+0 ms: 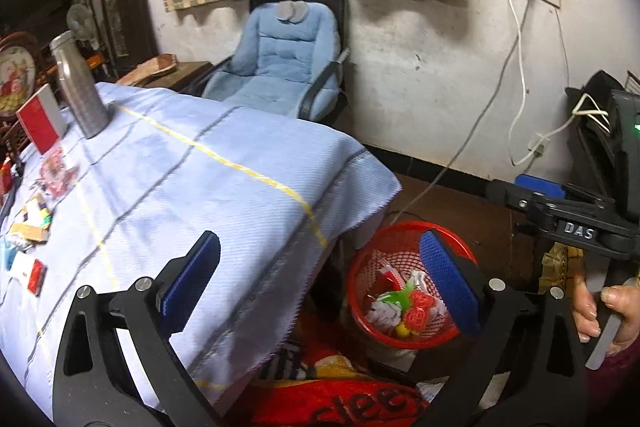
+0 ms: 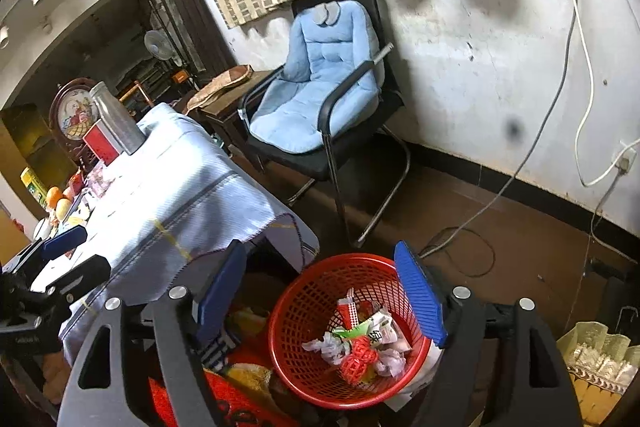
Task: Collect trash
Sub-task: 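Move both tools back over the table toward the white medicine box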
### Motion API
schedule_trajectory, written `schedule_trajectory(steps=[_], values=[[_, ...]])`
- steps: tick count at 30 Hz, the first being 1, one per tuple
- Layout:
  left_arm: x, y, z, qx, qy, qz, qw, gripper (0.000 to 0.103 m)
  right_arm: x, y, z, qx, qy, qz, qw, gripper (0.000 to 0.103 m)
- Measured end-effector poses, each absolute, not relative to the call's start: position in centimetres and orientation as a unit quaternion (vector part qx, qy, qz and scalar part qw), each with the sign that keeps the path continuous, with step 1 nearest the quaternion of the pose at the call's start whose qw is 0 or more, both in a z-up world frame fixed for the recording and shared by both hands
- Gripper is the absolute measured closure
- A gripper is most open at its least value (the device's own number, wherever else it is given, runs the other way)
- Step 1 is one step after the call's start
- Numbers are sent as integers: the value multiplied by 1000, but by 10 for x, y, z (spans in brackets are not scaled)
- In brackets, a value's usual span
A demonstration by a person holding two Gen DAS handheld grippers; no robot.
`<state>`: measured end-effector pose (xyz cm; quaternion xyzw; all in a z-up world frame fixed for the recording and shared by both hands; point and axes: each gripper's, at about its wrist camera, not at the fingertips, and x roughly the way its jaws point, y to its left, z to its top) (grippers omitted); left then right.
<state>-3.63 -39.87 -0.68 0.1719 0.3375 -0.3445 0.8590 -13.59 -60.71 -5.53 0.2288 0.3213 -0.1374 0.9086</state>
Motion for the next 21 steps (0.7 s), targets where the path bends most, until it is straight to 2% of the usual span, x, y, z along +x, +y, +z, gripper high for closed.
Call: schedule_trajectory(steps=[16,21], values=[[-29,-313,28,114,296,-285,905,7,-117,-533,0,165,300,-83,936,22],[-20,-274,35,85,289,-260,917,7,-97,-492,16,130,300,-54,943,17]])
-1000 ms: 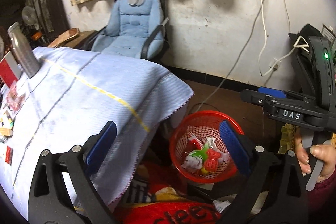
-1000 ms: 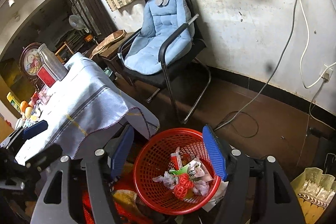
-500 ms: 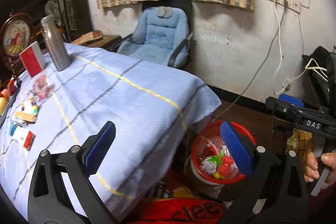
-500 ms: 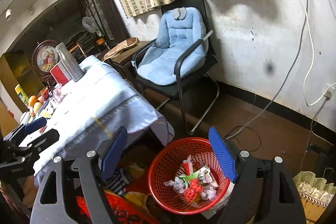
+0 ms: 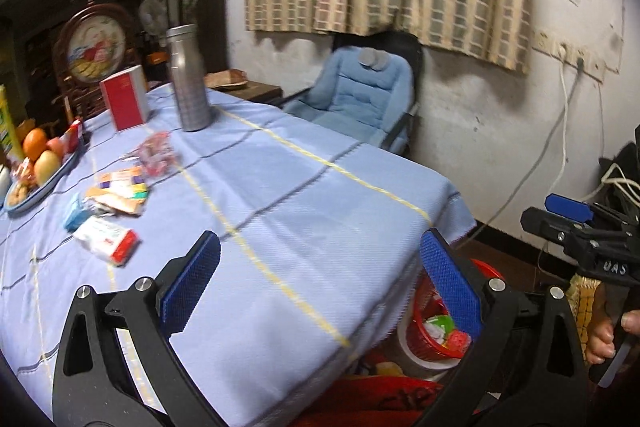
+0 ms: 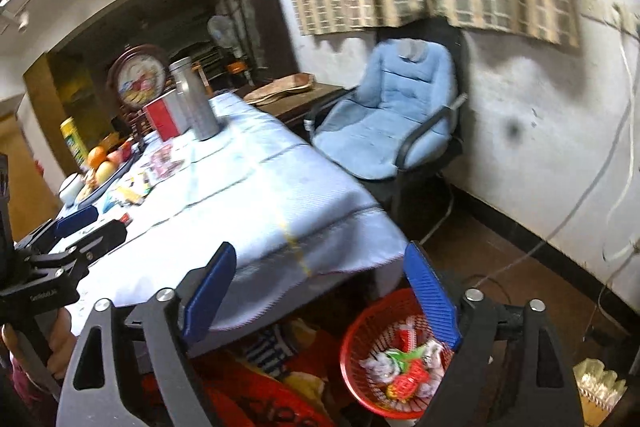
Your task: Collect trash
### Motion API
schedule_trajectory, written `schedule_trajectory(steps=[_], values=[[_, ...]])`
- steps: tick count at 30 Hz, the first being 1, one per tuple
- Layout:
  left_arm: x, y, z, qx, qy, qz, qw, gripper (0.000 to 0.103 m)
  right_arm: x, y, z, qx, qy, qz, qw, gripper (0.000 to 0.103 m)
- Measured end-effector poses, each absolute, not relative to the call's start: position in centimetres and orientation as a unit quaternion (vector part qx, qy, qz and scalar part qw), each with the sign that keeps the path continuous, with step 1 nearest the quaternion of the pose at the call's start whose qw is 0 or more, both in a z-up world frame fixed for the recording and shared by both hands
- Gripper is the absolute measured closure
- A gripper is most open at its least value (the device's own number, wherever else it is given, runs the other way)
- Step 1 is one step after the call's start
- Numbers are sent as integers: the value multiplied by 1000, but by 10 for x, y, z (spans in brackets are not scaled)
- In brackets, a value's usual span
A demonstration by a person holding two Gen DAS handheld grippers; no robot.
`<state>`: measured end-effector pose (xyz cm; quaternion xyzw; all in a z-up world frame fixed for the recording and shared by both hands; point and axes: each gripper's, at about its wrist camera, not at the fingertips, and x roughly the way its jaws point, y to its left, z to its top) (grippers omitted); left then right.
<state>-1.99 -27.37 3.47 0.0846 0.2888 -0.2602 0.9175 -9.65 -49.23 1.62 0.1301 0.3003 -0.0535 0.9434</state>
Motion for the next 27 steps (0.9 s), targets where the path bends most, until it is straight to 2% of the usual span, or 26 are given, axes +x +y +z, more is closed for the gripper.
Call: schedule_trajectory(steps=[10,14,19,27], values=[[24,-191,30,76,299,-175,935,7,-38,-414,18,72,331,8,941,12],[74,-151,21,75,337,-124,930,7,3,-386,12,62,348,37,935,12],[137,-104,1,10,395,-101,913,7,62,-348,8,52,356,68,931,12],[172,-89,-26,-38,443,-103,890,6,137,-313,4,51,351,73,932,12]])
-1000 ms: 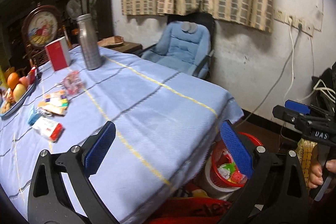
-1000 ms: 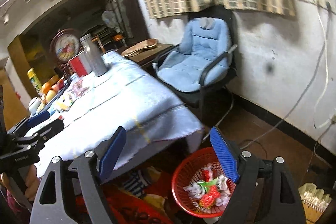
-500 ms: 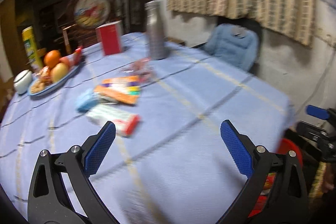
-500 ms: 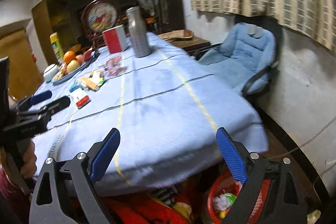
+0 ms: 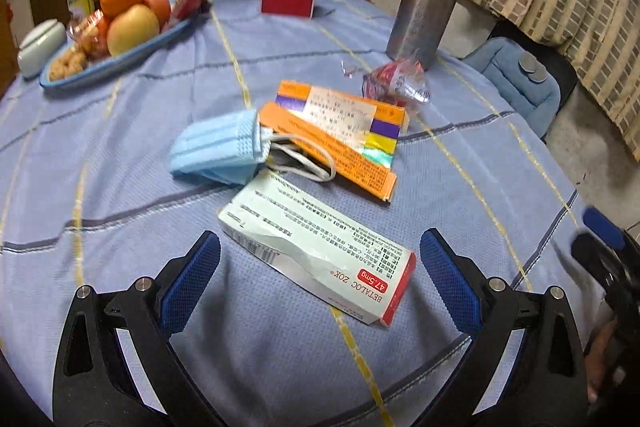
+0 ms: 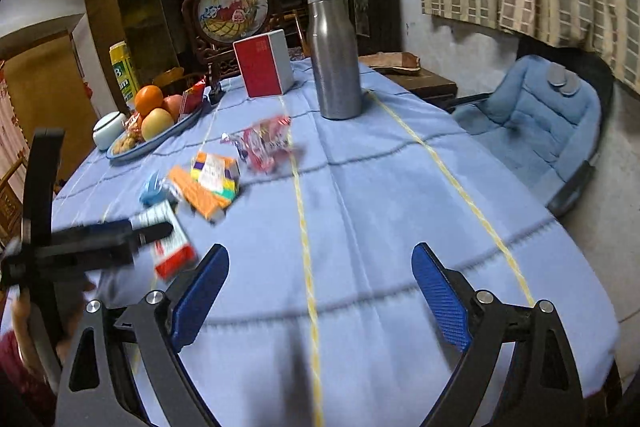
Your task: Collect trash
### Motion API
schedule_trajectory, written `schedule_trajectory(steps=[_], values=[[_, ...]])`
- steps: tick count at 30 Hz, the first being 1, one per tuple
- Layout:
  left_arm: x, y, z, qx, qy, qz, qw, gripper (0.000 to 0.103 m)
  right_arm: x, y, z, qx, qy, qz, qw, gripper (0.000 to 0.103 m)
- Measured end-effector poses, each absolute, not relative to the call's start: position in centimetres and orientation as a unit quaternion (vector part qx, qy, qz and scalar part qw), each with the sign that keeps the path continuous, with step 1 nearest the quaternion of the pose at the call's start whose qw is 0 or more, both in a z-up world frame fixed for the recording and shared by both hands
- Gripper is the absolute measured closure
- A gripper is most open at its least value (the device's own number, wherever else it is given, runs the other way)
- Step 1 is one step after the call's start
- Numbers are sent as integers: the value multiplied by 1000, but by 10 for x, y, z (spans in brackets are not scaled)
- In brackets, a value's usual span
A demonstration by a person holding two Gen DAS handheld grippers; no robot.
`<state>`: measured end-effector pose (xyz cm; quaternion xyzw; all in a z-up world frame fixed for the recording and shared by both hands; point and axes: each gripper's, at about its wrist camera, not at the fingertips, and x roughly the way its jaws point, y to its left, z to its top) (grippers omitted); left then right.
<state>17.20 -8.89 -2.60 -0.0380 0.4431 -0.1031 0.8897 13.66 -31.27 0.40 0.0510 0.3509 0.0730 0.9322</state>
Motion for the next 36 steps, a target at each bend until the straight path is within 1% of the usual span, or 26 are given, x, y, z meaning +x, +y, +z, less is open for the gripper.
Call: schedule_trajectory(steps=[5,7,10,14,16,19,22,27,33,36], values=[[175,-97,-28,-10,442,-98,892,6,157,-306,-10,53,389,81,916,11],[177,-103,-32,8,446,-93,890,6,160,-305,-15,52,403,80,910,5],[182,-105,-38,17,458,-91,884,6,167,-304,-25,53,434,76,896,6],[187,-96,-42,5,471,-85,878,6,167,-304,-27,51,440,72,894,6],[188,-89,-44,29,478,-43,877,6,170,-303,-31,51,454,71,886,6],[186,-65,-42,15,483,-15,875,6,175,-306,-36,61,473,74,876,6],[180,-36,-30,-13,469,10,883,6,174,-307,-36,64,470,74,877,6],[172,-12,-14,-52,437,22,898,6,174,-306,-35,59,471,71,877,6],[167,-14,-2,-44,408,30,912,7,173,-307,-34,60,469,67,879,6],[163,-28,1,-31,395,9,918,6,174,-306,-35,58,471,70,877,6]])
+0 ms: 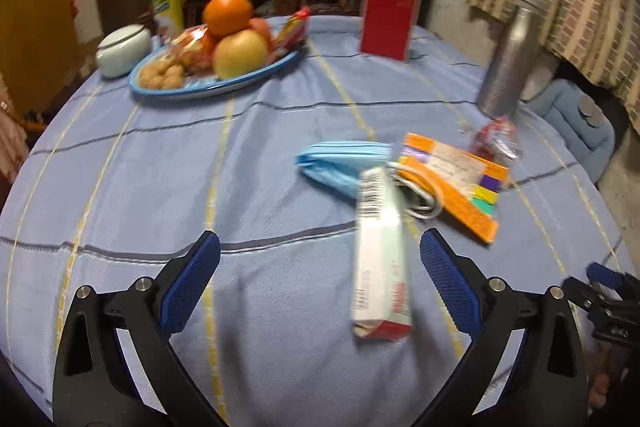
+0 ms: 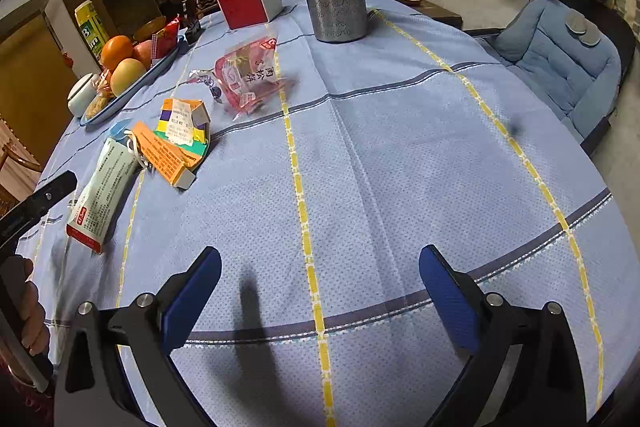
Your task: Collect trash
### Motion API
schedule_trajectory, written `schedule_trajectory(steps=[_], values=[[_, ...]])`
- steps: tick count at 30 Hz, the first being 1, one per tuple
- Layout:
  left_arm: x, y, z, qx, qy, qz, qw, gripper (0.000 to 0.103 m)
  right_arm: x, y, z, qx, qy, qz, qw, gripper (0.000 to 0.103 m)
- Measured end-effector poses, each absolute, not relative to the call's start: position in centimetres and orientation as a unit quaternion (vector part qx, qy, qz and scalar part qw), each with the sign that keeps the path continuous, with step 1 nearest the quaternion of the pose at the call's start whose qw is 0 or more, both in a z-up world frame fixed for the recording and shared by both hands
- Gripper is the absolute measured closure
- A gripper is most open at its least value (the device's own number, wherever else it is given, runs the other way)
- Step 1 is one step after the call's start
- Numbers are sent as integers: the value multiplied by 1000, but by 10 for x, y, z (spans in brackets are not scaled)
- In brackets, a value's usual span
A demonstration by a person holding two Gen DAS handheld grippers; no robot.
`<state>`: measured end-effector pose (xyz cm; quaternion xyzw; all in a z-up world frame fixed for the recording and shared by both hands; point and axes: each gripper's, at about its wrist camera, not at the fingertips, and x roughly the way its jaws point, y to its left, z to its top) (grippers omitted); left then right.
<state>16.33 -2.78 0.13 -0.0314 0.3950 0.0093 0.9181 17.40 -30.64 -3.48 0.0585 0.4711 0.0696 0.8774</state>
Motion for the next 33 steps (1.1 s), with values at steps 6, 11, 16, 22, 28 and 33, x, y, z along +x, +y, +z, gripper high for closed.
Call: schedule_trajectory(steps=[6,11,16,22,28,33], values=[[166,-80,-21,95,418,-21,903,6,174,-306,-35,58,470,69,878,6],[185,-54,-31,106,443,72,887,6,174,-306,-35,58,470,69,878,6],[178,7,-4,-35,423,81,902,7,174,-306,-35,58,470,70,878,6],[179,-2,6,-33,395,29,918,7,174,-306,-35,58,470,70,878,6],[196,-43,-19,77,416,-14,906,6,174,-306,-35,58,471,70,878,6],[187,-56,-20,107,422,-36,899,6,174,-306,-35,59,470,71,878,6]])
